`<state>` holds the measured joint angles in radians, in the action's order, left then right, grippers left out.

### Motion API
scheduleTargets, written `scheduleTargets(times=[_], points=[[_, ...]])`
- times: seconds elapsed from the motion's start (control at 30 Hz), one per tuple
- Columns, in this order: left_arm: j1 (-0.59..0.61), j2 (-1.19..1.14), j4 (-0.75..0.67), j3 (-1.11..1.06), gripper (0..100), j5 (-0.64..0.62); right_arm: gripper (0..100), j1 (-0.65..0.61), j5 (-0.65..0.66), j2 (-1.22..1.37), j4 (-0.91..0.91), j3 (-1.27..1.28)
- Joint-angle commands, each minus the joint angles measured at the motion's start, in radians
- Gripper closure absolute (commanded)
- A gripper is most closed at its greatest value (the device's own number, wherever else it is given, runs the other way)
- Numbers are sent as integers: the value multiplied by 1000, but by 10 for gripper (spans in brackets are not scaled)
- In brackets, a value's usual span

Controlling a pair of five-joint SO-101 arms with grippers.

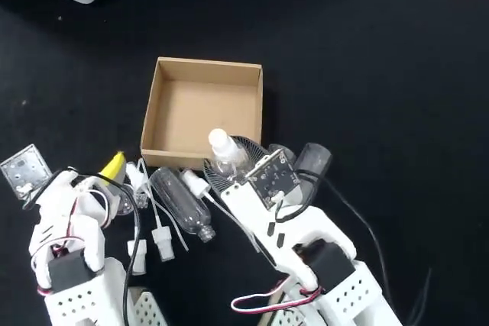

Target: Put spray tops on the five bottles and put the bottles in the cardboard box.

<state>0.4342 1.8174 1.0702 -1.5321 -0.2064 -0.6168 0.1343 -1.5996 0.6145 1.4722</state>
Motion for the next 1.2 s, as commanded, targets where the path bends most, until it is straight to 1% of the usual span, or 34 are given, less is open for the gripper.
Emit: scheduleTargets(times=[0.0,0.27,0.37,0.5,0.67,0.83,0.97,1.17], points=[[12,8,-21,4,636,9,949,35,3,-15,-11,-85],[5,8,-21,-12,636,9,949,35,2,-12,-11,-211],[5,8,-21,-13,637,9,949,35,2,35,-9,-286],[7,8,-21,-13,641,9,949,34,2,171,-9,-398],[2,8,-21,-10,756,9,949,34,3,384,-17,-550],[2,8,-21,-10,753,9,949,34,5,590,-23,-697],[2,8,-21,-12,753,9,949,35,5,751,-106,-765],[2,8,-25,-16,753,9,949,35,3,964,-305,-779]])
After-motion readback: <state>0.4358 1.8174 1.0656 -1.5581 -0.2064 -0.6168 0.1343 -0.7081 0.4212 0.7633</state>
